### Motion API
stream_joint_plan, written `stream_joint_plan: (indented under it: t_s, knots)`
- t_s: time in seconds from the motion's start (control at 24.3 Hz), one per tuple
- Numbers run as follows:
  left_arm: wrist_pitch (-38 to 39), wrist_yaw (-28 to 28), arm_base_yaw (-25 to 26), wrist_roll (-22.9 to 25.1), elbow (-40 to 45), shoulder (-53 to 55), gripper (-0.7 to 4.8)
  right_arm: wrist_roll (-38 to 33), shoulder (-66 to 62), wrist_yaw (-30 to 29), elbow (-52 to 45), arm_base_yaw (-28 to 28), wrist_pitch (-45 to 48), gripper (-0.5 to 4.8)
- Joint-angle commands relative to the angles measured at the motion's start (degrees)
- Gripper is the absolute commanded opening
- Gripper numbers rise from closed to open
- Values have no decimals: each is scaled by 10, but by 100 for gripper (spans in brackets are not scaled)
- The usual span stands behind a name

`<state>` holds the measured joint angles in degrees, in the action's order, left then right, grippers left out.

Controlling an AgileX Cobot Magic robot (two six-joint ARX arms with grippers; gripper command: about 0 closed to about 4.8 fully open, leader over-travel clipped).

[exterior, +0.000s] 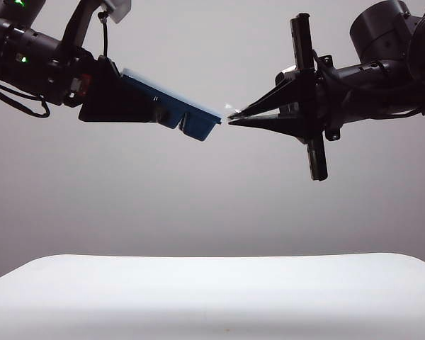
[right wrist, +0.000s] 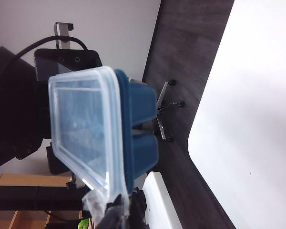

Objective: Pick up the ice cube tray, remove its lid, and then place both the tray and the lid back on the table.

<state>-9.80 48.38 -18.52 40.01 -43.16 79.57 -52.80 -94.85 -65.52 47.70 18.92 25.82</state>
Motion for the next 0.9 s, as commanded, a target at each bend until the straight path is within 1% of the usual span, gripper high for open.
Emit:
stream_joint_plan:
  t_s: [0.04, 0.21, 0.33, 0.49, 0.7, 0.82, 0.9]
  knots:
    - [16, 3, -3, 0, 0, 1, 210, -2, 4, -12, 3, 3, 27, -6]
    - [21, 3, -3, 1, 0, 1, 210, -9, 4, -12, 3, 3, 28, -6]
    - [39, 0, -3, 5, 0, 2, 210, -38, 4, -17, 4, 3, 62, -6]
    - [53, -23, -3, 5, 0, 2, 210, -76, 4, -20, 4, 2, 114, -6]
    - [55, -23, -2, 4, 0, 1, 210, -71, 4, -26, 3, -6, 118, -6]
    - [59, -28, 0, 5, 0, 0, 210, -51, 4, -26, 3, -31, 116, -6]
    - [66, -44, 1, 5, 0, 0, 210, -45, 4, -23, 3, -56, 109, -6]
